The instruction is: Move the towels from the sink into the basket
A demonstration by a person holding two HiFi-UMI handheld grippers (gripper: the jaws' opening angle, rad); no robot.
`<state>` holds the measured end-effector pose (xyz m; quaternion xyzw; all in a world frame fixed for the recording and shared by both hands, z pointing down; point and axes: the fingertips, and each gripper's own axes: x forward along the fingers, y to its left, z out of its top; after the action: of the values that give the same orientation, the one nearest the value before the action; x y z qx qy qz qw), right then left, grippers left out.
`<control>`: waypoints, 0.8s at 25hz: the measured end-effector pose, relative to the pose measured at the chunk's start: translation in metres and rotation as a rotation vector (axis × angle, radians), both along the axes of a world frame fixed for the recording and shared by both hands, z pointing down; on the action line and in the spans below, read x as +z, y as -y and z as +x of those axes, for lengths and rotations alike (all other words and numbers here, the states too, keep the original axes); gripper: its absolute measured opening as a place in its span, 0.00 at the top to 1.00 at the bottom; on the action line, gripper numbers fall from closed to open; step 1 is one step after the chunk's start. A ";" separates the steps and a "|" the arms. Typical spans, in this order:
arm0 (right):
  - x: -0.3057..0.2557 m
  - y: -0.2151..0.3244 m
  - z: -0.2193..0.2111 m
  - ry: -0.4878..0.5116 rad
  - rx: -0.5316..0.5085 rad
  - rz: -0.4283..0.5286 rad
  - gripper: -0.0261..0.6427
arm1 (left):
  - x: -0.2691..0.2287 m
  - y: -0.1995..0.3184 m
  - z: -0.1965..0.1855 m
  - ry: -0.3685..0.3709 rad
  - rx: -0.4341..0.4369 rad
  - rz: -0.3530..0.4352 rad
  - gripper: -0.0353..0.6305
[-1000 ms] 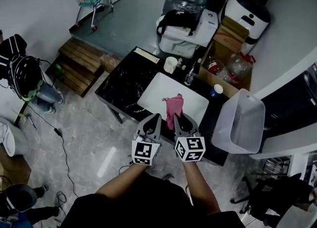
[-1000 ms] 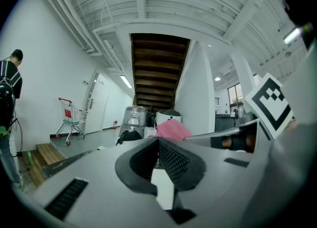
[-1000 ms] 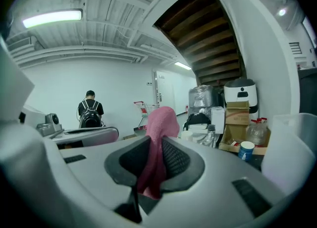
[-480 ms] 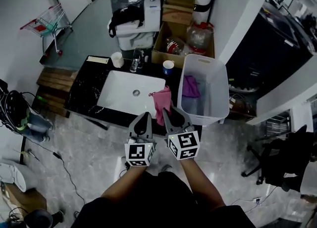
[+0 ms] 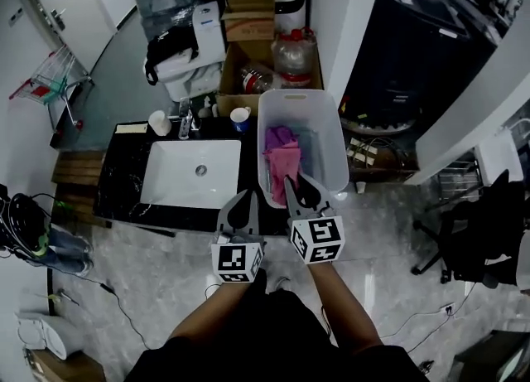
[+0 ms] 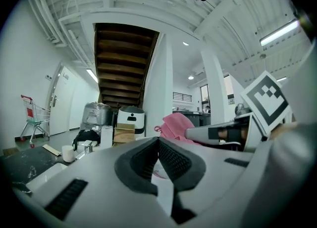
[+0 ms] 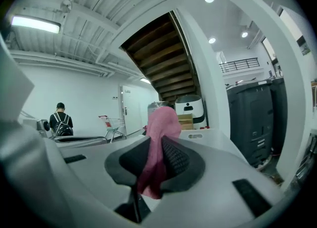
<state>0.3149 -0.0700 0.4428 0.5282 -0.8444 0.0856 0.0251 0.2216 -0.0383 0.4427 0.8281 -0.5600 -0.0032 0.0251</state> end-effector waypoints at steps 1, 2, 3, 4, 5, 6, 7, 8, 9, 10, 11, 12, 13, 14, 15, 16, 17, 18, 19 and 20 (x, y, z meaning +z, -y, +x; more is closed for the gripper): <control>-0.001 0.006 0.008 -0.002 0.025 0.005 0.84 | 0.000 0.006 0.003 -0.007 0.008 -0.003 0.93; -0.002 0.013 0.016 -0.006 0.047 0.009 0.84 | -0.001 0.014 0.006 -0.013 0.018 -0.005 0.93; -0.003 0.021 0.023 -0.009 0.067 0.010 0.84 | 0.000 0.023 0.010 -0.015 0.032 -0.007 0.93; -0.003 0.028 0.029 -0.011 0.084 0.006 0.84 | 0.001 0.033 0.014 -0.014 0.050 -0.009 0.93; -0.002 0.035 0.035 -0.011 0.101 -0.003 0.84 | 0.002 0.042 0.019 -0.014 0.068 -0.013 0.93; -0.001 0.042 0.040 -0.011 0.117 -0.015 0.84 | 0.002 0.051 0.023 -0.018 0.084 -0.016 0.93; 0.002 0.047 0.045 -0.011 0.131 -0.027 0.84 | 0.002 0.060 0.027 -0.023 0.099 -0.017 0.93; 0.004 0.053 0.049 -0.015 0.144 -0.038 0.84 | 0.000 0.068 0.031 -0.028 0.112 -0.015 0.93; 0.005 0.060 0.052 -0.021 0.155 -0.047 0.84 | -0.002 0.075 0.034 -0.030 0.125 -0.011 0.93; 0.007 0.067 0.055 -0.029 0.165 -0.055 0.84 | -0.005 0.083 0.036 -0.031 0.136 -0.005 0.93; 0.008 0.075 0.057 -0.038 0.173 -0.062 0.84 | -0.007 0.091 0.038 -0.033 0.145 -0.001 0.93; 0.009 0.082 0.059 -0.047 0.180 -0.069 0.84 | -0.009 0.099 0.039 -0.037 0.152 0.001 0.93; 0.010 0.090 0.060 -0.058 0.186 -0.077 0.84 | -0.010 0.107 0.039 -0.044 0.157 -0.001 0.93; 0.012 0.097 0.061 -0.070 0.192 -0.086 0.84 | -0.009 0.115 0.038 -0.052 0.162 -0.005 0.93; 0.015 0.105 0.061 -0.081 0.197 -0.095 0.84 | -0.009 0.124 0.036 -0.060 0.167 -0.009 0.93; 0.017 0.112 0.062 -0.092 0.203 -0.105 0.84 | -0.008 0.132 0.034 -0.066 0.172 -0.011 0.93; 0.021 0.120 0.062 -0.101 0.209 -0.115 0.84 | -0.008 0.139 0.033 -0.072 0.178 -0.013 0.93; 0.025 0.127 0.062 -0.107 0.216 -0.125 0.84 | -0.008 0.146 0.031 -0.080 0.185 -0.013 0.93; 0.030 0.134 0.064 -0.111 0.223 -0.135 0.84 | -0.008 0.153 0.031 -0.092 0.194 -0.015 0.93; 0.035 0.141 0.065 -0.114 0.230 -0.147 0.84 | -0.008 0.159 0.033 -0.107 0.207 -0.019 0.93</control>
<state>0.3803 -0.2110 0.4779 0.6221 -0.7671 0.1195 0.1016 0.2543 -0.1971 0.4343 0.8798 -0.4695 -0.0395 0.0630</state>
